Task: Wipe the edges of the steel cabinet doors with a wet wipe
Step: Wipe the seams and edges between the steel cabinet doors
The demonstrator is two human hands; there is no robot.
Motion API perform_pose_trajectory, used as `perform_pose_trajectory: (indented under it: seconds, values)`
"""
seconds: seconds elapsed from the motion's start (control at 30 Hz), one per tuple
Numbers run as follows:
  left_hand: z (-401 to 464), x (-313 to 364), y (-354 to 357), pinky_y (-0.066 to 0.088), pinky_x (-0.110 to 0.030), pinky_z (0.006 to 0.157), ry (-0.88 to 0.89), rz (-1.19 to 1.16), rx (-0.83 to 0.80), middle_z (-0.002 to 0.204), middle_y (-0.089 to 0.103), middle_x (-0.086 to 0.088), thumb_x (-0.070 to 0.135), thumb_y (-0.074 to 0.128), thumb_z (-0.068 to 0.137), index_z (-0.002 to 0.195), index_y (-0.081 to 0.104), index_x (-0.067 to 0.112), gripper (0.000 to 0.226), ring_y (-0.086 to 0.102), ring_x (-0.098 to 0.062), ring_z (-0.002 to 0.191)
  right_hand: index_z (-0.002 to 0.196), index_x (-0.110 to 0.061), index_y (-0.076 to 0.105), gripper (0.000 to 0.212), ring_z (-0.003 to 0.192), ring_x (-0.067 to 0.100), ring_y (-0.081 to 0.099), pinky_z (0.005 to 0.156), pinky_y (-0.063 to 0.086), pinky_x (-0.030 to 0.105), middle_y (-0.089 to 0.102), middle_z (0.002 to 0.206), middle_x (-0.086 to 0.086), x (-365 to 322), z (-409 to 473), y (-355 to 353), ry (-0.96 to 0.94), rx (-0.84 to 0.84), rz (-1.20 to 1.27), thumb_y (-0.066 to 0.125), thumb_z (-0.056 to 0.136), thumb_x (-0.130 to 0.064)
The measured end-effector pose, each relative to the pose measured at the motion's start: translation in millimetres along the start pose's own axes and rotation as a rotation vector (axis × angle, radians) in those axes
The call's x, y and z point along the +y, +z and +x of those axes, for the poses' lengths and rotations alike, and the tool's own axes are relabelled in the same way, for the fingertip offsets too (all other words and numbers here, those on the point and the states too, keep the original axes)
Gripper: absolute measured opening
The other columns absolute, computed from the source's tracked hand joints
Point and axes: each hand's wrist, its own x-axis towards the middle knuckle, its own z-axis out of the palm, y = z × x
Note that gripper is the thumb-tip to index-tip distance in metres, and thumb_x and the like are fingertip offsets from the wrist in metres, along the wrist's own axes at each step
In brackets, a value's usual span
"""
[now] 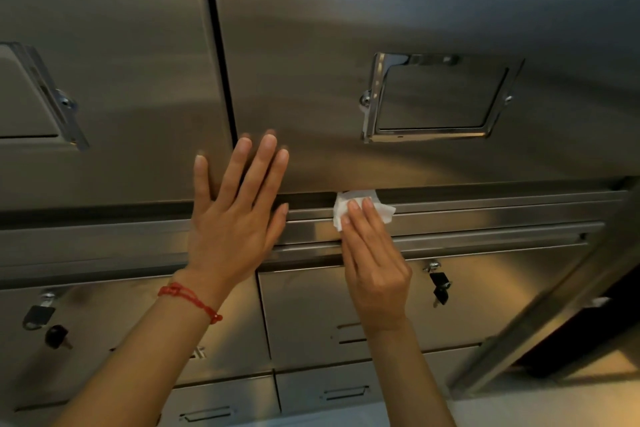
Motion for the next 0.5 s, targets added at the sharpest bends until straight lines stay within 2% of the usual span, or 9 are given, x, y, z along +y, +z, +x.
perform_pose_trajectory:
  seconds: [0.17, 0.37, 0.5]
  values:
    - [1, 0, -2, -0.013, -0.048, 0.111, -0.006, 0.001, -0.011, 0.155, -0.019, 0.0, 0.041, 0.026, 0.097, 0.149, 0.001, 0.015, 0.063, -0.015, -0.02, 0.142, 0.108, 0.004, 0.062, 0.025, 0.116, 0.032, 0.053, 0.095, 0.048, 0.043, 0.06, 0.117, 0.019, -1, -1, -2, 0.105, 0.058, -0.022, 0.064, 0.084, -0.004]
    - [1, 3, -3, -0.012, -0.048, 0.112, -0.022, -0.02, -0.009, 0.155, -0.018, 0.001, 0.041, 0.026, 0.097, 0.149, 0.001, 0.015, 0.064, -0.014, -0.019, 0.142, 0.109, 0.003, 0.063, 0.025, 0.117, 0.029, 0.054, 0.097, 0.047, 0.04, 0.059, 0.12, 0.017, 1, 1, -4, -0.016, -0.023, 0.012, 0.064, 0.086, -0.004]
    - [0, 3, -6, -0.011, -0.048, 0.112, -0.026, -0.025, -0.029, 0.155, -0.017, 0.001, 0.041, 0.024, 0.098, 0.149, 0.002, 0.015, 0.062, -0.013, -0.019, 0.143, 0.106, 0.005, 0.064, 0.023, 0.115, 0.033, 0.054, 0.093, 0.048, 0.045, 0.06, 0.116, 0.02, 13, 0, -13, 0.128, 0.047, -0.071, 0.061, 0.085, -0.006]
